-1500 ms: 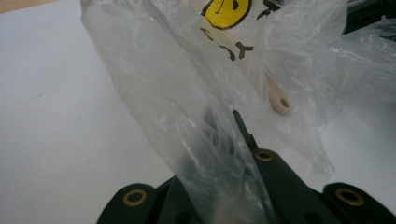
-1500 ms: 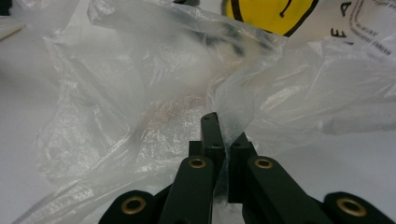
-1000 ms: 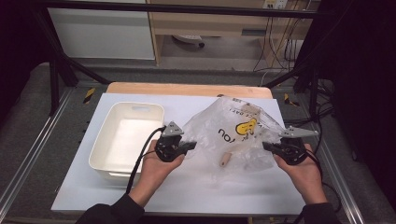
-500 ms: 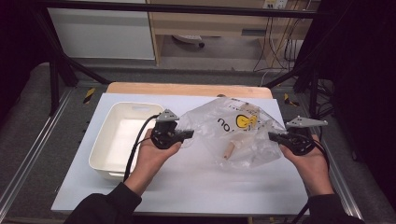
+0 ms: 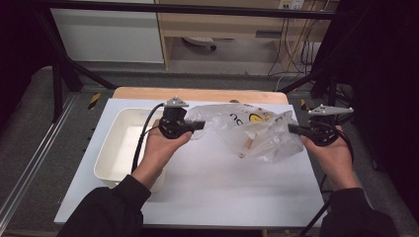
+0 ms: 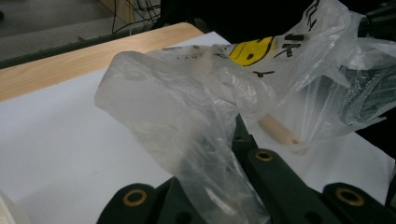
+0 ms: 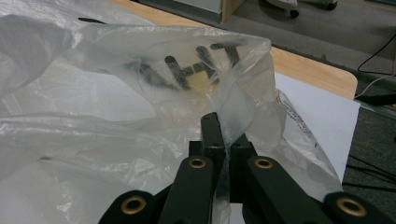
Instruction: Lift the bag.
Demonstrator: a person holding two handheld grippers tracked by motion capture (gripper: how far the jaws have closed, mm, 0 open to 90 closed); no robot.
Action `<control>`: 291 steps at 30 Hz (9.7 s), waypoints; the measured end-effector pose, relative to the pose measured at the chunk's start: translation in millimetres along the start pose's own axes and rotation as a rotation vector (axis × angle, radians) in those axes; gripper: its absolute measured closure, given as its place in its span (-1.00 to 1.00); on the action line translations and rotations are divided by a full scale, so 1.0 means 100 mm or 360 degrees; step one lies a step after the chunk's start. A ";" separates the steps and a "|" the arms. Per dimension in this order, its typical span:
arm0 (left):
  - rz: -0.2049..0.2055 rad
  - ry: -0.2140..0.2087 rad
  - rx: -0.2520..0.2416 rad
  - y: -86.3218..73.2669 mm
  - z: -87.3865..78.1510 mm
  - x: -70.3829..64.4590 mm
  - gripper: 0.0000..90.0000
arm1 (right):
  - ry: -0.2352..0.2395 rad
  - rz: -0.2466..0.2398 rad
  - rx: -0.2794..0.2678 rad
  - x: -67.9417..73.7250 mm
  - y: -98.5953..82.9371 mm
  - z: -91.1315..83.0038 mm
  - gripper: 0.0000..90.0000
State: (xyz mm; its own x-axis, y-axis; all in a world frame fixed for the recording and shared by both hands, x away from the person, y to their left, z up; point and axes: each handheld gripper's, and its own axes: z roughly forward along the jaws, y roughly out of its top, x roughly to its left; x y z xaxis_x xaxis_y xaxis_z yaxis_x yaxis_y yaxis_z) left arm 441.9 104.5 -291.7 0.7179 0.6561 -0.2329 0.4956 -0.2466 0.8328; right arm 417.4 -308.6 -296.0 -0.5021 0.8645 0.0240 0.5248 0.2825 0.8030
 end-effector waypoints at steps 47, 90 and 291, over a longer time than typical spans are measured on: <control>-0.0226 0.0207 -0.0132 0.61 -0.32 0.71 1.00 | 0.0039 0.0112 -0.0094 -0.24 0.83 0.18 1.00; -0.0110 -0.0070 0.0007 -0.25 -0.53 0.30 1.00 | 0.0090 0.0039 -0.0006 -0.19 0.51 0.31 1.00; -0.0272 0.0751 -0.0467 -2.15 -1.93 0.85 -0.81 | -0.0192 0.0330 -0.0117 0.28 -1.43 0.43 -0.83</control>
State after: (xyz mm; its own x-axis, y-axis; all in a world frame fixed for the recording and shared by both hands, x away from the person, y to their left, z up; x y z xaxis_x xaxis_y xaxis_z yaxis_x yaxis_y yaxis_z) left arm 301.8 350.9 -393.5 0.3107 0.9326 -0.1834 0.3809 0.0546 0.9230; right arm 357.6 -307.1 -435.9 -0.3006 0.9455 0.1249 0.5544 0.0667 0.8296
